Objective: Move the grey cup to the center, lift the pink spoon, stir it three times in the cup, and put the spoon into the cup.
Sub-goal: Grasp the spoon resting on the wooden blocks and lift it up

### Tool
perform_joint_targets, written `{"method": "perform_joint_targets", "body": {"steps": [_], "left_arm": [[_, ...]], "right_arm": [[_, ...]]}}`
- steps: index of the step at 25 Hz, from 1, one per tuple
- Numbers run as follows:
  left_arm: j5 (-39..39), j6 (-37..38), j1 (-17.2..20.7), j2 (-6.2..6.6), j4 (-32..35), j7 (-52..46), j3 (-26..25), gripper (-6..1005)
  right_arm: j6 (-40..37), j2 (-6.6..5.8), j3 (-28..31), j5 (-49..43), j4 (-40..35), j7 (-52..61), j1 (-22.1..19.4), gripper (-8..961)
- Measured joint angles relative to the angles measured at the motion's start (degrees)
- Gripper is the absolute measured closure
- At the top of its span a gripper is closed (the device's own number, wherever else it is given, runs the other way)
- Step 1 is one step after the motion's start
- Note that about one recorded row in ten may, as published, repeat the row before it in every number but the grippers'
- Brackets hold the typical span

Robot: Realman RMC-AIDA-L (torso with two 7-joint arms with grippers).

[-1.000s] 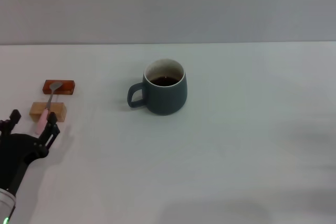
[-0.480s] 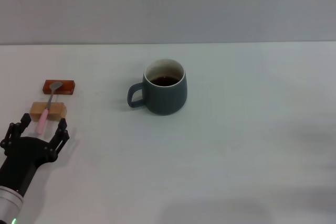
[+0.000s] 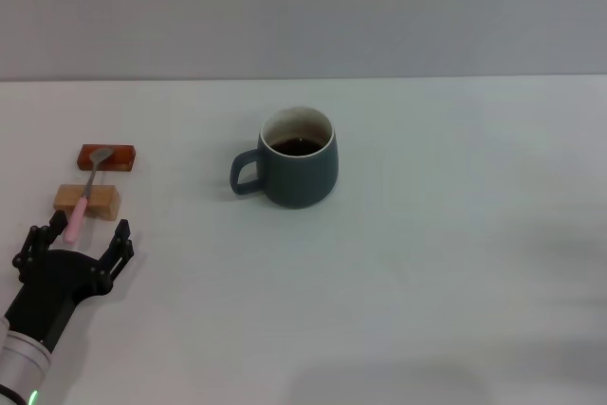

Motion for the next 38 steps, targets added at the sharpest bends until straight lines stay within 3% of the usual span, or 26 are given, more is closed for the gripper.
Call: {"method": "perform_joint_targets", "body": {"steps": [38], "left_arm": [[-1.49, -2.93, -1.66, 0.08, -0.02, -0.9, -1.72, 178]], "right_arm": [[-0.04, 0.0, -0.38, -0.19, 0.35, -0.01, -0.24, 954]]}}
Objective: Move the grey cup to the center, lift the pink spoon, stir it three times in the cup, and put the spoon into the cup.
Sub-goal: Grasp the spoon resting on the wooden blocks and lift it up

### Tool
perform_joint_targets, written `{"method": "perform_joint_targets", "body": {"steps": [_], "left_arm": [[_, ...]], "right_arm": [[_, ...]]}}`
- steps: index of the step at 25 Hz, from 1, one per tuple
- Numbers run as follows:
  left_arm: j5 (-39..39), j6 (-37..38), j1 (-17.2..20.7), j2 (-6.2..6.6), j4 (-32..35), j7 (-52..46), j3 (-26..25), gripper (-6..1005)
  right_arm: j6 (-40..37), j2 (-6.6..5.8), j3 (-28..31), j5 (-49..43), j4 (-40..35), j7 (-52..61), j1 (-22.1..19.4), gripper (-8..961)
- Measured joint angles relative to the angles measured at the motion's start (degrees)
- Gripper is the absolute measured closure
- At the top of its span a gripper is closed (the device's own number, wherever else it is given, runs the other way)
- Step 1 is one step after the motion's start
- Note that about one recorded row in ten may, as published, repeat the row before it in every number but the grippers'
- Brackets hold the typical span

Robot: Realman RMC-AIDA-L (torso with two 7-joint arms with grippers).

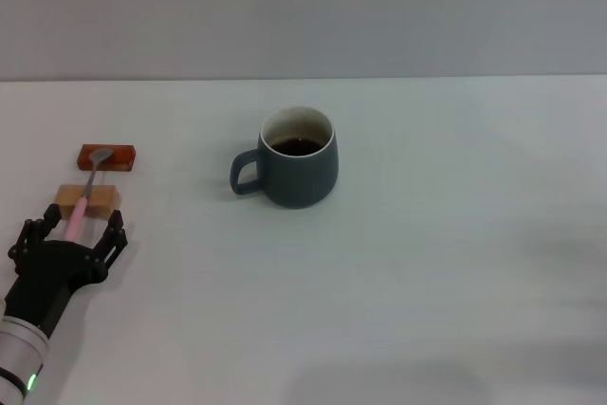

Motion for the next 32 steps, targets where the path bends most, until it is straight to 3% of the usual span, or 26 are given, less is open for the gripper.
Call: {"method": "perform_joint_targets", "body": {"steps": [23, 26, 32], "left_arm": [[-1.5, -1.3, -0.41, 0.1, -0.04, -0.08, 0.19, 209], [-1.5, -1.3, -0.39, 0.11, -0.06, -0.12, 0.18, 360], [-1.49, -1.33, -0.38, 0.14, -0.3, -0.14, 0.08, 386]], "right_arm": [[-0.09, 0.0, 0.0, -0.08, -0.01, 0.0, 0.0, 955], [-0.12, 0.0, 0.0, -0.11, -0.01, 0.0, 0.0, 955], [-0.14, 0.0, 0.0, -0.15, -0.01, 0.0, 0.0, 955]]}}
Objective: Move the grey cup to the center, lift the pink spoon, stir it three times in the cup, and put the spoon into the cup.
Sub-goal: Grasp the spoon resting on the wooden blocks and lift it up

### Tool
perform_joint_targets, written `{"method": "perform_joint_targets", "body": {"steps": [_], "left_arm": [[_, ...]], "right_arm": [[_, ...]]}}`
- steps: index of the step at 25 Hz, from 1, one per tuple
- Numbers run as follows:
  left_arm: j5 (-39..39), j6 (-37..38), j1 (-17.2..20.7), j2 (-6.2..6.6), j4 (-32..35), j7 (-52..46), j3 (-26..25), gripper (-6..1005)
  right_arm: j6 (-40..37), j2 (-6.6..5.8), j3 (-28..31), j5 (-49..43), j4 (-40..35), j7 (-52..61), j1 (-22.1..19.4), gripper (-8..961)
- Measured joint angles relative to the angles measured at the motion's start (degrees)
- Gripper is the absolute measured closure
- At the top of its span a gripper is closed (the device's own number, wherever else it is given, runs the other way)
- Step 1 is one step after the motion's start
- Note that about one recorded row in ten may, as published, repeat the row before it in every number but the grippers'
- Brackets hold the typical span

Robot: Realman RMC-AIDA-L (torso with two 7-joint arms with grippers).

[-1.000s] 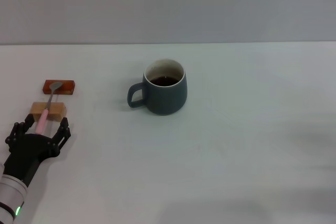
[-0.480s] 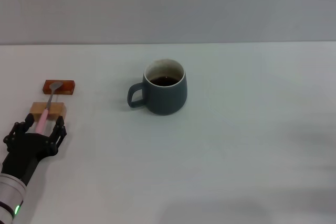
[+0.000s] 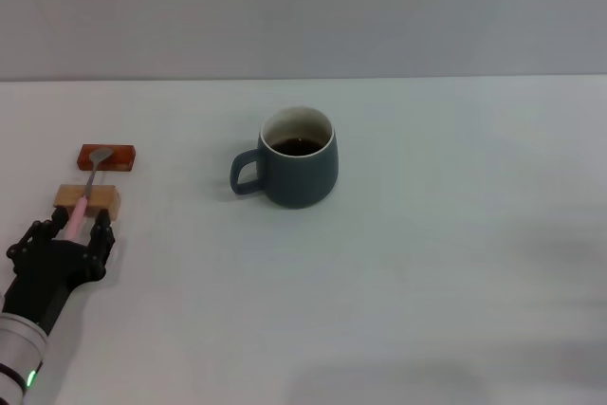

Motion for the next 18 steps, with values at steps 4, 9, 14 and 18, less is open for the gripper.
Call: {"method": "perform_joint_targets", "body": {"steps": [4, 9, 14, 18], "left_arm": [[0.0, -0.65, -0.01, 0.09, -0.18, -0.01, -0.06, 442], [0.0, -0.77, -0.04, 0.09, -0.23, -0.03, -0.09, 511], [0.0, -0.71, 0.01, 0.15, -0.23, -0.03, -0.14, 556], [0.0, -0.71, 0.01, 0.15, -0.23, -0.03, -0.14, 579]], "right_arm": [[-0.02, 0.0, 0.0, -0.02, 0.0, 0.0, 0.0, 955], [-0.03, 0.0, 0.0, -0.07, 0.0, 0.0, 0.0, 955], [-0.03, 0.0, 0.0, -0.12, 0.0, 0.0, 0.0, 954], [-0.03, 0.0, 0.0, -0.12, 0.0, 0.0, 0.0, 954]]}}
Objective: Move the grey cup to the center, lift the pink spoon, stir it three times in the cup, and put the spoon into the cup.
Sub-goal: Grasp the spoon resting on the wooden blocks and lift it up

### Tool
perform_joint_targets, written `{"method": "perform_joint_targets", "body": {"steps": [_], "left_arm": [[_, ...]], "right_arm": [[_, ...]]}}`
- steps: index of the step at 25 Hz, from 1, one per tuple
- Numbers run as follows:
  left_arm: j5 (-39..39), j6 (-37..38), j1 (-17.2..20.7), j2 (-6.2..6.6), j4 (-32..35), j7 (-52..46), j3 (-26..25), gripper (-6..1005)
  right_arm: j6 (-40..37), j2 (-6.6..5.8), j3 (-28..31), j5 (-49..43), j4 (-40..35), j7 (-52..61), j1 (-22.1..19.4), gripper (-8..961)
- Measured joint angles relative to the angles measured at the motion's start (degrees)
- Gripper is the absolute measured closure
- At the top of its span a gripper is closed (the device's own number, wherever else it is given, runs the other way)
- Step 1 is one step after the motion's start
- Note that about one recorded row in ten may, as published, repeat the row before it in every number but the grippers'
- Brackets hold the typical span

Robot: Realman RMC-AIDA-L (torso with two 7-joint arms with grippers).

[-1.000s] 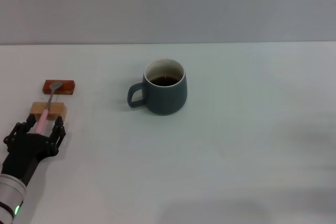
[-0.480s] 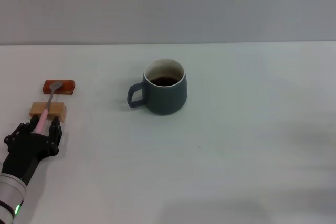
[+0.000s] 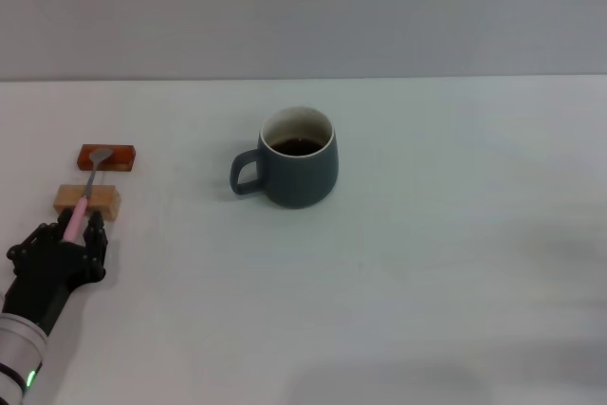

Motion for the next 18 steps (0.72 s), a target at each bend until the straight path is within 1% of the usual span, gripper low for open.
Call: {"method": "perform_joint_targets", "body": {"steps": [2, 3, 18], "left_arm": [[0.0, -0.13, -0.03, 0.01, 0.0, 0.0, 0.11, 591], [0.0, -0.2, -0.07, 0.01, 0.0, 0.0, 0.19, 661], [0.0, -0.93, -0.29, 0.01, 0.07, 0.0, -0.08, 666]], "right_arm": [[0.0, 0.0, 0.0, 0.0, 0.0, 0.0, 0.0, 954], [0.0, 0.0, 0.0, 0.0, 0.0, 0.0, 0.0, 954], [-0.08, 0.0, 0.0, 0.02, 0.0, 0.0, -0.02, 954]]}}
